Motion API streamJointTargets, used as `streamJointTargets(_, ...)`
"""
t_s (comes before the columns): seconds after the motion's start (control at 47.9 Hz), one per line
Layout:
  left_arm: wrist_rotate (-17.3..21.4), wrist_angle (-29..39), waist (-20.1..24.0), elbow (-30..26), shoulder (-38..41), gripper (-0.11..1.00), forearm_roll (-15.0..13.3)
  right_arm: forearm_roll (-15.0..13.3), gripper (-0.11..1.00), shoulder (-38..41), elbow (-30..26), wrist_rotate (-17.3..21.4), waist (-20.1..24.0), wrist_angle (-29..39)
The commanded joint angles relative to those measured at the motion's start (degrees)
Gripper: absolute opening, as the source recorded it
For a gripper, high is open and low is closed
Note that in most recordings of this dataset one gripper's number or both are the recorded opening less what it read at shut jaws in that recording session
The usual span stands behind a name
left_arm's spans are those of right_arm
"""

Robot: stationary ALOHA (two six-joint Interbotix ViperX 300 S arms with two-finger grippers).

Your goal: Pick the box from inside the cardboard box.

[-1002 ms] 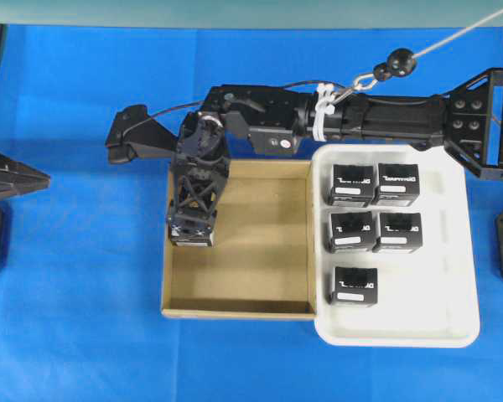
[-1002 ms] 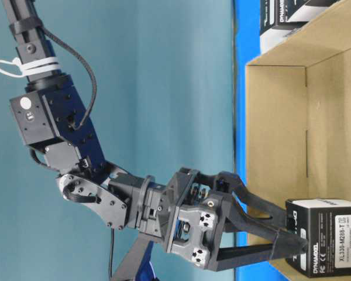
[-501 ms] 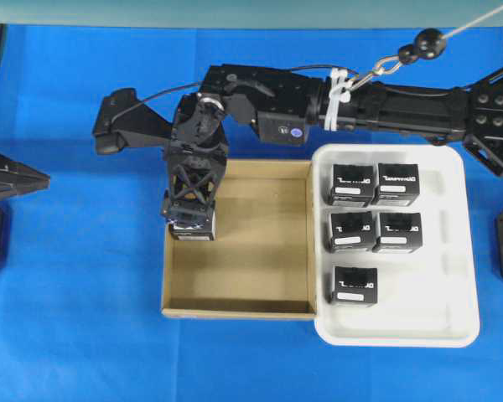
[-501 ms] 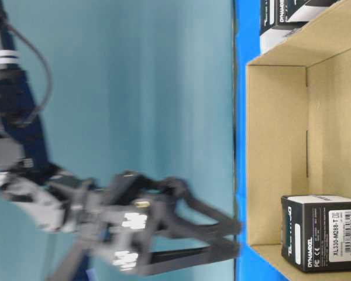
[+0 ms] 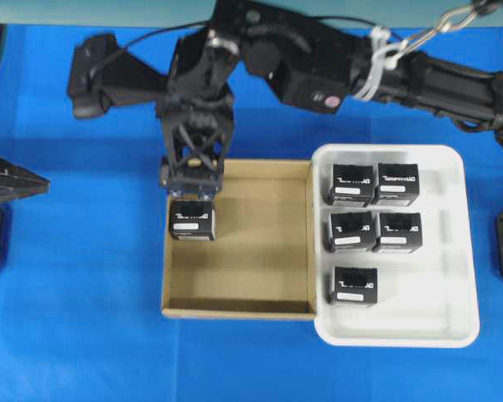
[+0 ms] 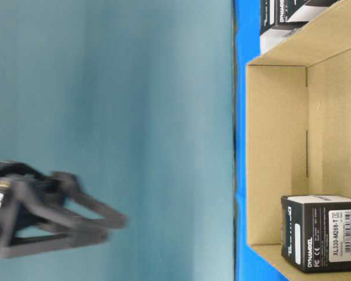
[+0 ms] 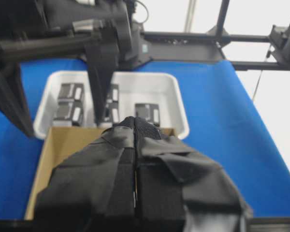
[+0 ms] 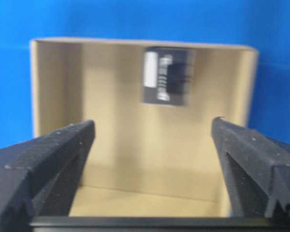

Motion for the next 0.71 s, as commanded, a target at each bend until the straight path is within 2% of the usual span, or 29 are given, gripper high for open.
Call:
streamJointTargets(0.0,-0.2,-0.1,-0.2,-1.7,0.3,-0.07,0.2,-0.8,0.99,-0.9,-3.3,0.4,0.1,0.5)
streamJointTargets(0.125,-0.3,0.0,-0.5,-1.8,-0.3,-0.07,0.2,-1.1,0.99,-0.9,-5.6,1.1,0.3,1.6)
streamJointTargets(0.334,-0.3,0.0,-0.5,-1.8,-0.4,-0.07,0.2,-2.2,0.99,-1.1,-4.4,1.3,0.6,1.8)
streamJointTargets(0.418,-0.3,0.0,-0.6,-1.8,-0.4,-0.07,0.2,-4.1,0.99,-1.0,-3.0,1.3,1.0,1.6)
streamJointTargets(0.564,-0.4,0.0,-0.9,-1.8,-0.4,-0.07,0.2,-9.6,0.99,-0.7,1.8,1.5,1.5,0.0)
streamJointTargets(0.689,-1.1,0.4,-1.2,-1.8,-0.4,-0.07,0.2,-10.8,0.99,-1.0,7.0,1.1,1.8,-4.3)
